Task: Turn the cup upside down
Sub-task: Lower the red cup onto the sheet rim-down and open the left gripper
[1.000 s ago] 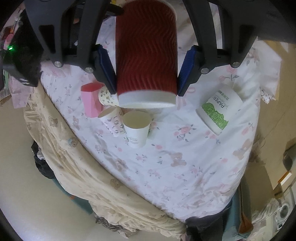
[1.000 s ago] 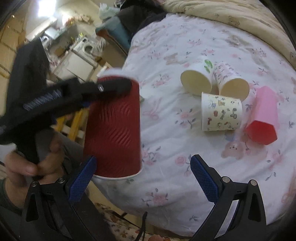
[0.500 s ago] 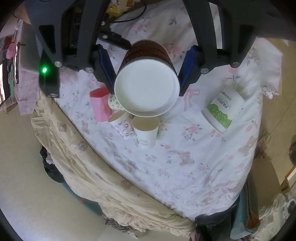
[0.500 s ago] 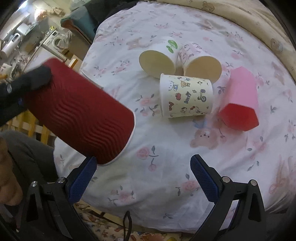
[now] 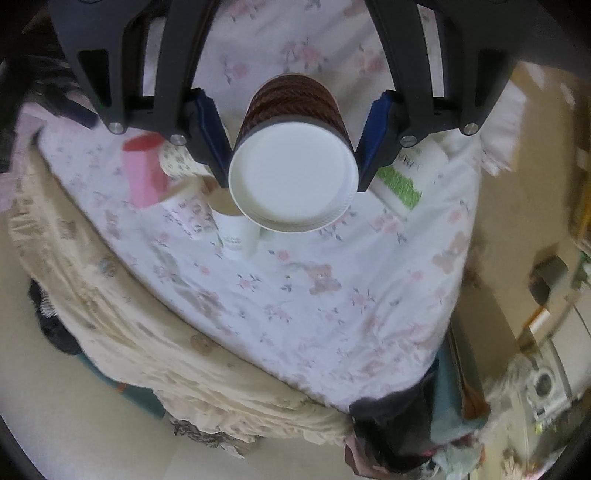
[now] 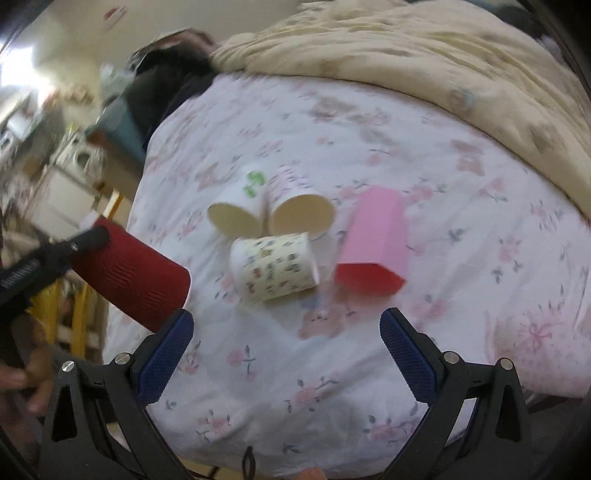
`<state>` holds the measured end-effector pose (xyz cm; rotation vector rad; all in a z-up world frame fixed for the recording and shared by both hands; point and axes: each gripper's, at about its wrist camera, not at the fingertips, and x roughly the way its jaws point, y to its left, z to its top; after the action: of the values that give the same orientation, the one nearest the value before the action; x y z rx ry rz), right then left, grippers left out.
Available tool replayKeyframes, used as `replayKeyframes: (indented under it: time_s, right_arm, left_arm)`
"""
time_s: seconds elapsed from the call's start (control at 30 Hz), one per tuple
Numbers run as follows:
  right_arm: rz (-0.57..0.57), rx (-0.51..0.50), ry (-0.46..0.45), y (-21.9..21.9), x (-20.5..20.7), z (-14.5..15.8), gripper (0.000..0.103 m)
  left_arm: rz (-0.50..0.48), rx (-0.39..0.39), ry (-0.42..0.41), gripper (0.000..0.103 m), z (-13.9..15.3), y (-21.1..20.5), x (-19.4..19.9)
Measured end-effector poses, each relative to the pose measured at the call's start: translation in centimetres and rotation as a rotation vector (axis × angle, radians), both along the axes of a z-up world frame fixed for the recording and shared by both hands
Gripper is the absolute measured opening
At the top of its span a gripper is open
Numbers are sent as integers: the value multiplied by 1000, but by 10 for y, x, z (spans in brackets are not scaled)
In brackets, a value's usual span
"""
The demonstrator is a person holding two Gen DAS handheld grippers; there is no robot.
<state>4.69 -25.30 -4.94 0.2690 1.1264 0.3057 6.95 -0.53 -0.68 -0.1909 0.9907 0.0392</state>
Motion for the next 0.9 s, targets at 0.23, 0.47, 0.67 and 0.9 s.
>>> replayKeyframes:
  time_s: [0.23,0.47,0.67,0.9]
  right_arm:
    - [-65,96,47,-23,1,-3,103]
    - [-64,121,25,-24,0,3,103]
    - [-60,122,35,-23,1,1,103]
    - [-58,122,32,-22,0,2,103]
  left_arm:
    - [8,48,3,61,-20,-25,23]
    - [27,87,0,61,-32,-36,24]
    - [15,114,-6,61,-38,-42,23]
    - [-4,142,-16,62,-40,-46,20]
